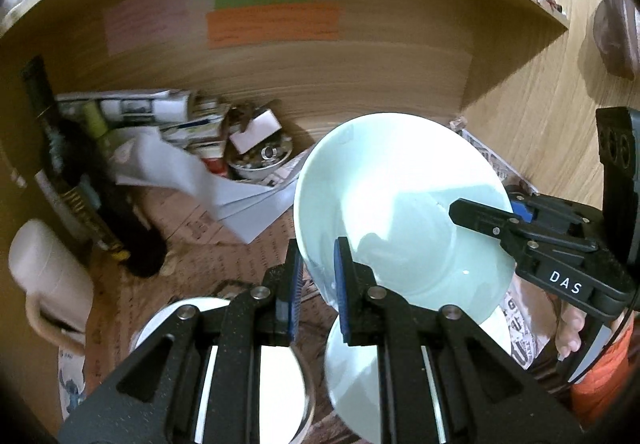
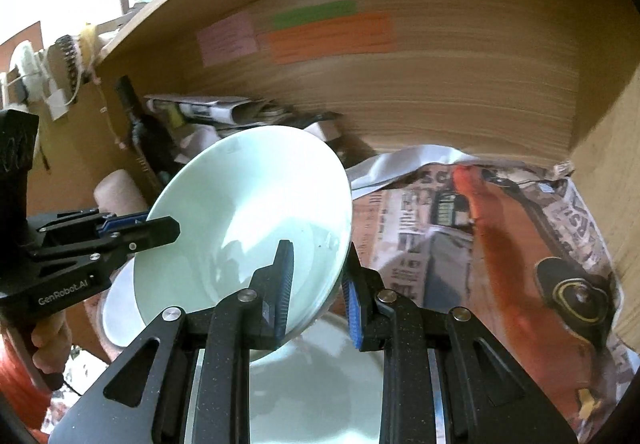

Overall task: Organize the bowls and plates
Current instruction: 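Lift the pale mint bowl with both grippers off the table, then carry the pale mint bowl with both grippers over the white bowl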

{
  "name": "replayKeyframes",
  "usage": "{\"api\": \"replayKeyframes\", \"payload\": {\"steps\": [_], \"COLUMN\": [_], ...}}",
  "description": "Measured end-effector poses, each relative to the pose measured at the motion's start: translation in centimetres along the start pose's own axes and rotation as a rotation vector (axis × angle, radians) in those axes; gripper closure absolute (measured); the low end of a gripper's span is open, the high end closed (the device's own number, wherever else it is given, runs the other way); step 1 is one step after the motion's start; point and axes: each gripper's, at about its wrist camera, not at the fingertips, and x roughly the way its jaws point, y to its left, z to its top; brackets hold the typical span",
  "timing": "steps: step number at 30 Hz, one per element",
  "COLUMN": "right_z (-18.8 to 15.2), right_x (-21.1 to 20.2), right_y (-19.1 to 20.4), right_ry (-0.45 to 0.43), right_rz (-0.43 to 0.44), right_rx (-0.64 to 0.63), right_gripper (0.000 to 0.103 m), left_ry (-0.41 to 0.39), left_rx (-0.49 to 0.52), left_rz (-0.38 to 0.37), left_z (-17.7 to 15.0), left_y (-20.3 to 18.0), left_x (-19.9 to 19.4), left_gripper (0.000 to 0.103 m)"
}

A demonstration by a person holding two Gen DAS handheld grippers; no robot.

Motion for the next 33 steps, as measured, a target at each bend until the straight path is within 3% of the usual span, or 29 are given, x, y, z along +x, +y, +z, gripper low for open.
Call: {"api": "replayKeyframes", "payload": {"steps": [19,33], "right_z": [-1.7,-3.1], "right_x": [1.9,4.8], "right_y": [6.8,10.4], "right_ry": [0.046,0.117], "right_rz": [0.093,0.151], "right_rx": [-0.073,-0.097], "right_gripper": [0.081,0.082], "left_ry": [-0.047,-0.019], "left_rx": [-0.058,-0.131], "left_rz": [0.126,0.163], "left_z": [-5.4,-8.5], "left_y": [4.8,8.5], "left_x": [-4.9,-6.3], "left_gripper": [0.088,0.088]}}
